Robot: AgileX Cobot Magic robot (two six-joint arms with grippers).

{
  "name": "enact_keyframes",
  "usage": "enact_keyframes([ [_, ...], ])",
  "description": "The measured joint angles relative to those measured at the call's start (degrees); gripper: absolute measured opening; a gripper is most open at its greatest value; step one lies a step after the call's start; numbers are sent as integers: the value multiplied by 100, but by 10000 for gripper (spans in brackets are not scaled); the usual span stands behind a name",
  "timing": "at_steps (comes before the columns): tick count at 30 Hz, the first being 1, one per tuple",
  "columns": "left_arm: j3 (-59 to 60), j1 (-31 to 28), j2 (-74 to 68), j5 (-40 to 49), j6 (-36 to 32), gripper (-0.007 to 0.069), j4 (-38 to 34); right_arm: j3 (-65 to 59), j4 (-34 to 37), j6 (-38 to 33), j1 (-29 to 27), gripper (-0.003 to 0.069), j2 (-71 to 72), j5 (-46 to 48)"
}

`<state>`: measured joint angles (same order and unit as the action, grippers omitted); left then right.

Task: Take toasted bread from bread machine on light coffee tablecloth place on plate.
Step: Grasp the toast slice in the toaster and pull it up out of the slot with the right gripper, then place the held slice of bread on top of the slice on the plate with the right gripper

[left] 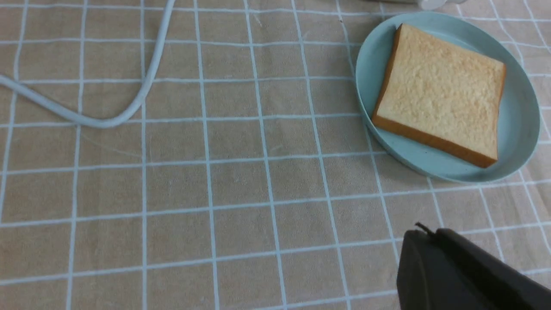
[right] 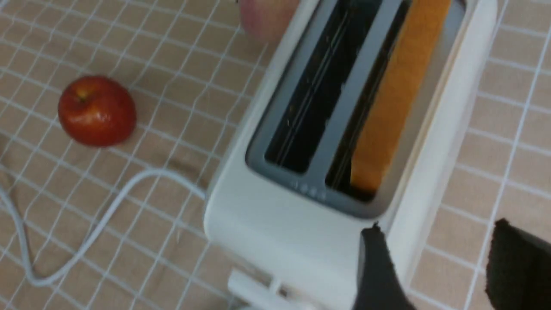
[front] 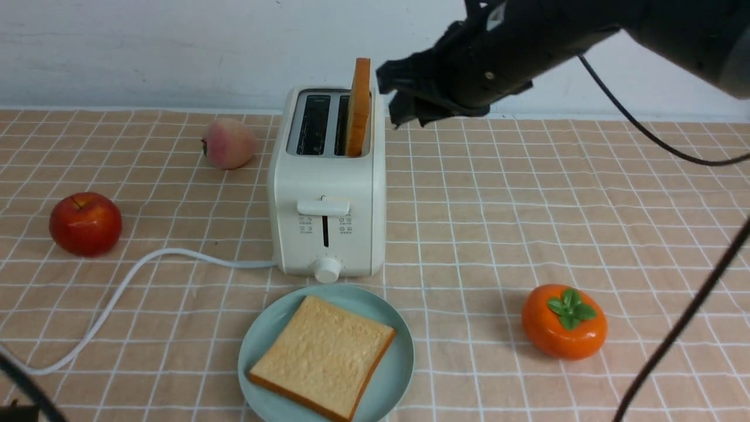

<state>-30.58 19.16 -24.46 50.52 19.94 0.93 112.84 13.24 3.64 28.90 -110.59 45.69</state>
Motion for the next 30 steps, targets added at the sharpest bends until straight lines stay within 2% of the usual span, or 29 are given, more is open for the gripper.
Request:
enact_keyframes([
  [4,160,0,653,275,0,-14,-124,644,-67,36,0,503,-588,-329],
  [6,165,0,898,405,0,-14,-166,857,-67,36,0,543,-888,-566],
  [9,171,0,1081,457,0,-14,-185,931,-67,36,0,548,-1137,-795],
  [11,171,0,1207,472,0,-14,-185,943,-68,36,0,479,-1391,-900],
  [12,171,0,1215,478,0,-14,-185,943,-68,36,0,479,-1401,-906],
  [13,171,0,1229,477,0,-14,-191,943,-102,29,0,368,-1435,-905],
  [15,171,0,1242,483,0,-14,-196,943,-154,-39,6,205,-1374,-879],
  [16,171,0,1242,483,0,-14,-196,943,-170,-53,6,166,-1360,-874],
  [17,171,0,1242,483,0,-14,-202,943,-193,-159,6,82,-1233,-823],
  [25,171,0,1242,459,0,-14,-202,1023,-299,-549,0,83,536,195],
  [27,171,0,1242,397,0,-14,-202,1057,-286,-560,-5,83,958,648],
  [29,171,0,1242,231,0,-14,-180,1095,-246,-617,-5,83,1513,1626],
  [30,171,0,1242,191,0,-14,-174,1094,-246,-636,-5,83,1541,1705],
])
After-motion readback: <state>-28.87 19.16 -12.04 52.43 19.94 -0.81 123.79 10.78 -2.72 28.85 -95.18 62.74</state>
